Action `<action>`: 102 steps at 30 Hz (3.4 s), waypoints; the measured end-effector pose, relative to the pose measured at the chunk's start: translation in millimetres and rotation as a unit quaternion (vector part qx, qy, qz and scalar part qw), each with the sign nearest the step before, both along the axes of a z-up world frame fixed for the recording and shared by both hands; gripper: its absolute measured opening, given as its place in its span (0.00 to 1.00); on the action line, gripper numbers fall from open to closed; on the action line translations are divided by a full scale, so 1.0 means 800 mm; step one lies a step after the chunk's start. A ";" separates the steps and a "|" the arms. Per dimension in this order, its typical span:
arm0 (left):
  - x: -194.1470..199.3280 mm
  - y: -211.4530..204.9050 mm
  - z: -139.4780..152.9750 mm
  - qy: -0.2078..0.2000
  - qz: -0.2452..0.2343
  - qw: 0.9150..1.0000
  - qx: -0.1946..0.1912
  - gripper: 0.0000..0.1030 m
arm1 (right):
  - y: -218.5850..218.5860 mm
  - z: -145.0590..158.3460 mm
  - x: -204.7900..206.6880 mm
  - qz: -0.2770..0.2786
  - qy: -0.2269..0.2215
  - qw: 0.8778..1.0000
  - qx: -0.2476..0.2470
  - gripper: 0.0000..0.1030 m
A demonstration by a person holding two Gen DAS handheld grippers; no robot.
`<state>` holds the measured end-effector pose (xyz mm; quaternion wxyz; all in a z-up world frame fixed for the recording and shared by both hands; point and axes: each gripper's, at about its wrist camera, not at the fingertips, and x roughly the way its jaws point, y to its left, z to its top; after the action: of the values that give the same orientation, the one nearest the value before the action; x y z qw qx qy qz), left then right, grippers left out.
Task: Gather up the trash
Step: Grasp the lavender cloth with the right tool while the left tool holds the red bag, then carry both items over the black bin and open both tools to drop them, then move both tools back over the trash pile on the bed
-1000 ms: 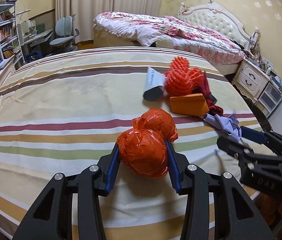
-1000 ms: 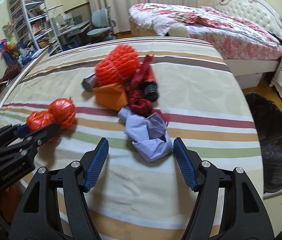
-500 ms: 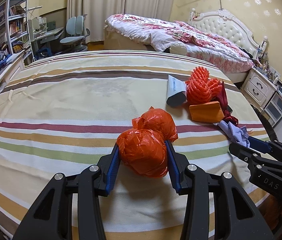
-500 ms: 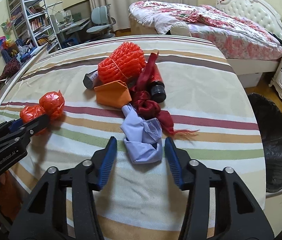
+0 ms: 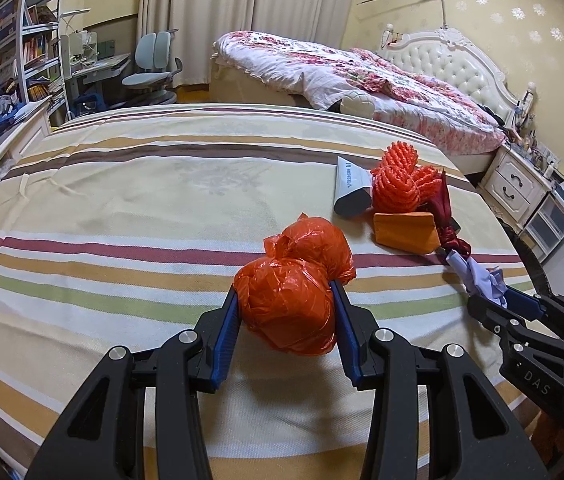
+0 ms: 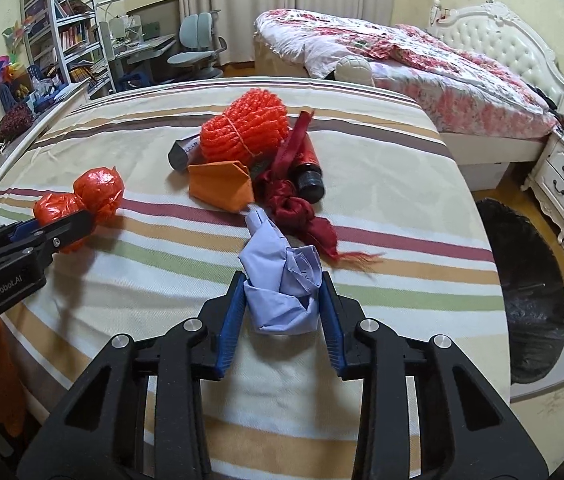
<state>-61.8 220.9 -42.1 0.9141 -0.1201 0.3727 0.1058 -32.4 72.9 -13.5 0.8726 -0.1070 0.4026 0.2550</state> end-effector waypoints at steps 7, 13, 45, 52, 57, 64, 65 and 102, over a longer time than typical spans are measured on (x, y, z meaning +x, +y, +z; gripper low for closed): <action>-0.005 -0.013 0.013 -0.019 -0.012 1.000 -0.002 0.42 | -0.036 0.013 -0.003 -0.035 -0.009 0.999 0.015 0.34; -0.003 -0.035 0.033 -0.040 -0.030 0.999 0.003 0.42 | -0.067 0.033 0.002 -0.067 -0.032 0.997 0.034 0.34; 0.160 -0.272 0.055 -0.082 -0.213 0.974 0.016 0.42 | -0.267 0.033 0.110 -0.263 -0.081 0.960 0.048 0.34; 0.182 -0.299 0.043 -0.068 -0.222 0.972 0.024 0.42 | -0.284 0.016 0.130 -0.274 -0.068 0.958 0.051 0.34; 0.194 -0.317 0.033 -0.062 -0.227 0.971 0.036 0.42 | -0.291 0.010 0.139 -0.281 -0.064 0.956 0.052 0.34; 0.206 -0.336 0.021 -0.056 -0.233 0.969 0.055 0.42 | -0.300 0.002 0.146 -0.290 -0.059 0.954 0.052 0.34; 0.208 -0.337 0.020 -0.055 -0.233 0.969 0.057 0.42 | -0.302 0.001 0.147 -0.291 -0.059 0.953 0.051 0.34; 0.159 -0.258 0.025 -0.035 -0.146 0.987 0.062 0.71 | -0.255 -0.009 0.121 -0.271 -0.040 0.961 0.042 0.53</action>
<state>65.1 14.5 -22.3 0.9377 -0.0109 0.3471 -0.0098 64.8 -130.8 -20.4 0.9283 0.0322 0.3699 0.0213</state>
